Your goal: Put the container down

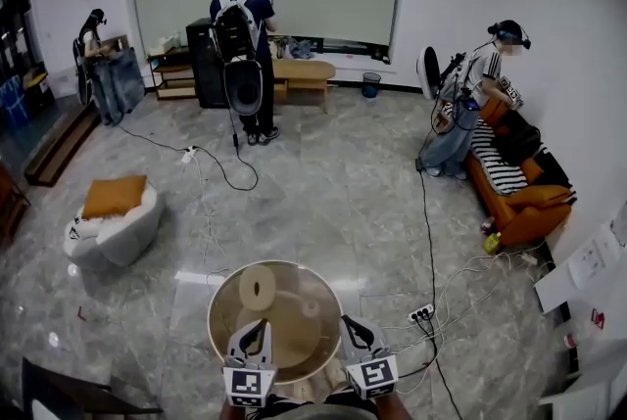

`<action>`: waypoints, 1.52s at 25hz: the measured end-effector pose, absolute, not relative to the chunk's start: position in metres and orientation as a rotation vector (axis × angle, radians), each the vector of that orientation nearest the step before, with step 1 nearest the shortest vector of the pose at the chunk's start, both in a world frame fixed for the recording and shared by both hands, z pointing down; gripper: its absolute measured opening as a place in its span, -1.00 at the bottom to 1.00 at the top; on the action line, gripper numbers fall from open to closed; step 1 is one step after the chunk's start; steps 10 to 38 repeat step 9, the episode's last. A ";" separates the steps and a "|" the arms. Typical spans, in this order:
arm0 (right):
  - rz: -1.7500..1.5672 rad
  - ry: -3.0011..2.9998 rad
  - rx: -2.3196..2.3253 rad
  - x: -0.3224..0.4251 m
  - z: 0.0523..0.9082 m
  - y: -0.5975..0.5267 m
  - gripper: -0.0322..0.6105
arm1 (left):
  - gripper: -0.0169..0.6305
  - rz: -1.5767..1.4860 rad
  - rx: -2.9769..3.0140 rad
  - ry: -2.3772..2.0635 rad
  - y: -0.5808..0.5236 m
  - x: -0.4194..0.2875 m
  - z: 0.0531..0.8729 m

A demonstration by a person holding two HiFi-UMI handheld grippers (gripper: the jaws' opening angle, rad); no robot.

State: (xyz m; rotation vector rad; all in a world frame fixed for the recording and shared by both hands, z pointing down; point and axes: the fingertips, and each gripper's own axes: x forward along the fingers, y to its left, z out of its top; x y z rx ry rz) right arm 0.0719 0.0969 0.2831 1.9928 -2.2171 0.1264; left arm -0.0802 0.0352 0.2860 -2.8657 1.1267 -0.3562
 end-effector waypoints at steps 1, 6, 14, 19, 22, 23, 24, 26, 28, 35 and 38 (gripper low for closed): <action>0.119 -2.217 1.996 0.074 0.283 0.098 -0.90 | -0.91 -0.355 -2.864 1.127 0.036 -0.079 0.285; 0.088 -2.199 2.022 0.080 0.275 0.101 -0.90 | -0.91 -0.360 -2.862 1.124 0.040 -0.078 0.286; 0.104 -2.217 2.033 0.076 0.268 0.101 -0.90 | -0.91 -0.359 -2.861 1.126 0.041 -0.080 0.285; 0.104 -2.217 2.033 0.076 0.268 0.101 -0.90 | -0.91 -0.359 -2.861 1.126 0.041 -0.080 0.285; 0.104 -2.217 2.033 0.076 0.268 0.101 -0.90 | -0.91 -0.359 -2.861 1.126 0.041 -0.080 0.285; 0.104 -2.217 2.033 0.076 0.268 0.101 -0.90 | -0.91 -0.359 -2.861 1.126 0.041 -0.080 0.285; 0.104 -2.217 2.033 0.076 0.268 0.101 -0.90 | -0.91 -0.359 -2.861 1.126 0.041 -0.080 0.285; 0.104 -2.217 2.033 0.076 0.268 0.101 -0.90 | -0.91 -0.359 -2.861 1.126 0.041 -0.080 0.285; 0.104 -2.217 2.033 0.076 0.268 0.101 -0.90 | -0.91 -0.359 -2.861 1.126 0.041 -0.080 0.285; 0.104 -2.217 2.033 0.076 0.268 0.101 -0.90 | -0.91 -0.359 -2.861 1.126 0.041 -0.080 0.285; 0.104 -2.217 2.033 0.076 0.268 0.101 -0.90 | -0.91 -0.359 -2.861 1.126 0.041 -0.080 0.285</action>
